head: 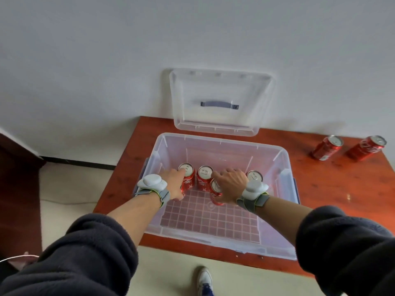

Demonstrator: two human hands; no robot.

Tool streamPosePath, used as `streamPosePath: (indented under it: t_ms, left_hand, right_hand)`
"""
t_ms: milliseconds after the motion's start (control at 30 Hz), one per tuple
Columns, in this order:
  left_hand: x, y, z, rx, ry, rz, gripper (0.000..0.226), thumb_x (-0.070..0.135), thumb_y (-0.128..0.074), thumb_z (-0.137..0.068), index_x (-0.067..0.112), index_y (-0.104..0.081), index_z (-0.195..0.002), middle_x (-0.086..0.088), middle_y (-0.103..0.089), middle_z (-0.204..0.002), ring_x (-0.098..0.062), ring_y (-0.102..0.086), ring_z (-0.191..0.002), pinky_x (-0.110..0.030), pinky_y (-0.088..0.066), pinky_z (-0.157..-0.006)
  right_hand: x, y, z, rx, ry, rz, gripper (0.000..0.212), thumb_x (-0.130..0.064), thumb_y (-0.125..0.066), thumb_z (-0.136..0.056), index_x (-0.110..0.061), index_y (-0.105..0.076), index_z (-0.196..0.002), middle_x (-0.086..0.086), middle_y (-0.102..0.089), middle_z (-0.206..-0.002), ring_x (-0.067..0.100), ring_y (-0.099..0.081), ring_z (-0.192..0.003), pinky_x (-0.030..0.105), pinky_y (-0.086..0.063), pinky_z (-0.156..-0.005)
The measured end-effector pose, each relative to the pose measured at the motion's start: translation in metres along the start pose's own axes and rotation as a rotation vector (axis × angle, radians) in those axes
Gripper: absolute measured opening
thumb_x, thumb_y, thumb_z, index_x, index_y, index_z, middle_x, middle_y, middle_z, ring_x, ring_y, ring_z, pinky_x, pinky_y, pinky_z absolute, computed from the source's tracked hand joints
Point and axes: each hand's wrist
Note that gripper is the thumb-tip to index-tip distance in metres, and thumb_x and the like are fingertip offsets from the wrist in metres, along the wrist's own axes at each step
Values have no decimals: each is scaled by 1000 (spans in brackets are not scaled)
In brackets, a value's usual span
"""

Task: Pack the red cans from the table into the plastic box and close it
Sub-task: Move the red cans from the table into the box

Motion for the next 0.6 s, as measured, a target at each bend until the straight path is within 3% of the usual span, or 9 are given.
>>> streamPosePath:
  t_ms: [100,233,500,600]
  left_hand:
    - [-3,-8,-11,-2,-24,-34,69,35,-80,-69,12,-41,-122,-11,-66,-109,-33,-67,-94,-42,-57,-77]
    - [-5,-18,-22,-17,-54,-60,71,35,-81,-68,13,-39,-121,-9,-67,-108,-32,-67,-95,-43,-56,-79]
    - [-6,-33,-24,55,-54,-147,67,29,-75,-78,13,-38,-131,-12,-62,-118,-33,-60,-107,-41,-49,-84]
    - [-4,-27,-16,69,-38,-159,56,24,-71,-83,13,-44,-130,-12,-58,-119,-31,-57,-109,-40,-50,-87]
  right_hand:
    - [1,-13,-8,-22,-4,25,75,-71,-67,-61,-17,-46,-109,6,-67,-87,29,-54,-86,39,-38,-71]
    - [-2,-22,-15,-62,-2,24,76,-71,-68,-62,-14,-47,-109,7,-68,-88,29,-53,-89,44,-43,-79]
    - [-8,-25,-15,-87,-10,23,65,-61,-69,-71,-12,-50,-110,8,-66,-97,29,-49,-95,41,-41,-76]
    - [-8,-21,-8,-84,-15,9,56,-52,-69,-75,-13,-53,-111,7,-63,-101,28,-48,-97,41,-43,-78]
Point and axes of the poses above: each hand's wrist, its own z-axis away from the middle knuckle, its own y-axis out of the back of the hand, x = y × z
